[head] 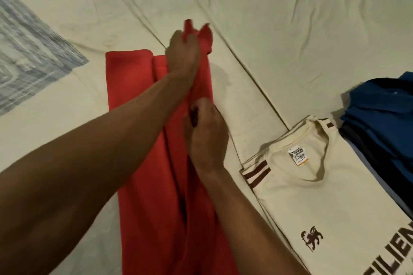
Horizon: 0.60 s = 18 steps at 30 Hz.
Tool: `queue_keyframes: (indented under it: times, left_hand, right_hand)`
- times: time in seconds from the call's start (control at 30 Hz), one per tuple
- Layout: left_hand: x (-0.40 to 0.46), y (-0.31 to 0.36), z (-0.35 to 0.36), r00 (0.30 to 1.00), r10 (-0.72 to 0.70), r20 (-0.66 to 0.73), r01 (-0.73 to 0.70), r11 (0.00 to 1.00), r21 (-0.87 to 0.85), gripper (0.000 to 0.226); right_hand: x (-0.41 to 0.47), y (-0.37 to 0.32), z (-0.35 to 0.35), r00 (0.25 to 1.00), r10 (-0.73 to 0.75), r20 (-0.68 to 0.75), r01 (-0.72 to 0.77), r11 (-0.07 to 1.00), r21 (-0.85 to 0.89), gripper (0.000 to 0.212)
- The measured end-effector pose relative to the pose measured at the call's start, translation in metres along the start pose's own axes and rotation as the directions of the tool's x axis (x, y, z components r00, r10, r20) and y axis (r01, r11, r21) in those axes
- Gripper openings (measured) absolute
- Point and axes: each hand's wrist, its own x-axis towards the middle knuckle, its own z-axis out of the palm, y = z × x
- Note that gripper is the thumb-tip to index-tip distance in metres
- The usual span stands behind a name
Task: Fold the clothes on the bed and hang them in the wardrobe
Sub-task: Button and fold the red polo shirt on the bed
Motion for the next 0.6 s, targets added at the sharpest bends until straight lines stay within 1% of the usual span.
queue_keyframes:
  times: [0.03, 0.07, 0.1, 0.13, 0.17, 0.23, 0.27, 0.3, 0.37, 0.43, 0.5, 0.57, 0.6]
  left_hand:
    - [0.011, -0.012, -0.016, 0.987, -0.152, -0.061, 0.15, 0.988, -0.029, 0.047]
    - [0.02, -0.024, -0.029, 0.96, -0.275, -0.06, 0.27, 0.96, -0.074, 0.051]
    - [0.022, -0.031, -0.042, 0.94, -0.341, -0.024, 0.337, 0.935, -0.114, 0.049]
    - [0.021, -0.037, -0.05, 0.93, -0.366, 0.012, 0.365, 0.923, -0.119, 0.046]
    - [0.019, -0.039, -0.053, 0.93, -0.364, 0.052, 0.368, 0.925, -0.099, 0.047]
    - [0.019, -0.036, -0.054, 0.939, -0.33, 0.097, 0.333, 0.943, -0.019, 0.052]
    - [0.019, -0.034, -0.053, 0.945, -0.312, 0.101, 0.312, 0.95, 0.02, 0.049]
    - [0.019, -0.031, -0.053, 0.944, -0.316, 0.092, 0.313, 0.948, 0.05, 0.045]
    - [0.018, -0.028, -0.053, 0.938, -0.335, 0.085, 0.333, 0.942, 0.037, 0.038]
    - [0.023, -0.032, -0.055, 0.938, -0.34, 0.072, 0.34, 0.94, 0.008, 0.044]
    - [0.031, -0.035, -0.059, 0.941, -0.333, 0.056, 0.335, 0.941, -0.039, 0.045]
    - [0.04, -0.038, -0.063, 0.945, -0.317, 0.076, 0.323, 0.942, -0.086, 0.04]
    - [0.044, -0.041, -0.064, 0.947, -0.306, 0.097, 0.315, 0.945, -0.093, 0.039]
  right_hand:
    - [-0.003, -0.003, 0.006, 0.996, -0.042, 0.075, 0.044, 0.999, -0.022, 0.012]
    - [-0.005, -0.004, 0.013, 0.986, -0.066, 0.151, 0.076, 0.996, -0.057, 0.015]
    - [-0.008, -0.004, 0.02, 0.972, -0.073, 0.223, 0.096, 0.991, -0.092, 0.019]
    - [-0.011, -0.005, 0.027, 0.958, -0.073, 0.277, 0.109, 0.987, -0.119, 0.022]
    - [-0.013, -0.007, 0.03, 0.952, -0.077, 0.298, 0.12, 0.984, -0.13, 0.025]
    - [-0.012, -0.011, 0.032, 0.966, -0.102, 0.238, 0.131, 0.985, -0.111, 0.021]
    - [-0.009, -0.012, 0.031, 0.978, -0.093, 0.187, 0.112, 0.989, -0.096, 0.018]
    - [-0.003, -0.013, 0.028, 0.988, -0.055, 0.148, 0.068, 0.994, -0.087, 0.016]
    - [0.018, -0.012, 0.02, 0.995, 0.07, 0.07, -0.064, 0.995, -0.082, 0.015]
    - [0.051, -0.001, 0.016, 0.97, 0.241, 0.033, -0.239, 0.969, -0.062, 0.019]
    - [0.089, 0.008, 0.02, 0.918, 0.389, 0.081, -0.386, 0.921, -0.055, 0.028]
    - [0.119, 0.013, 0.027, 0.858, 0.492, 0.15, -0.482, 0.871, -0.097, 0.039]
    - [0.132, 0.014, 0.03, 0.825, 0.529, 0.199, -0.522, 0.848, -0.088, 0.044]
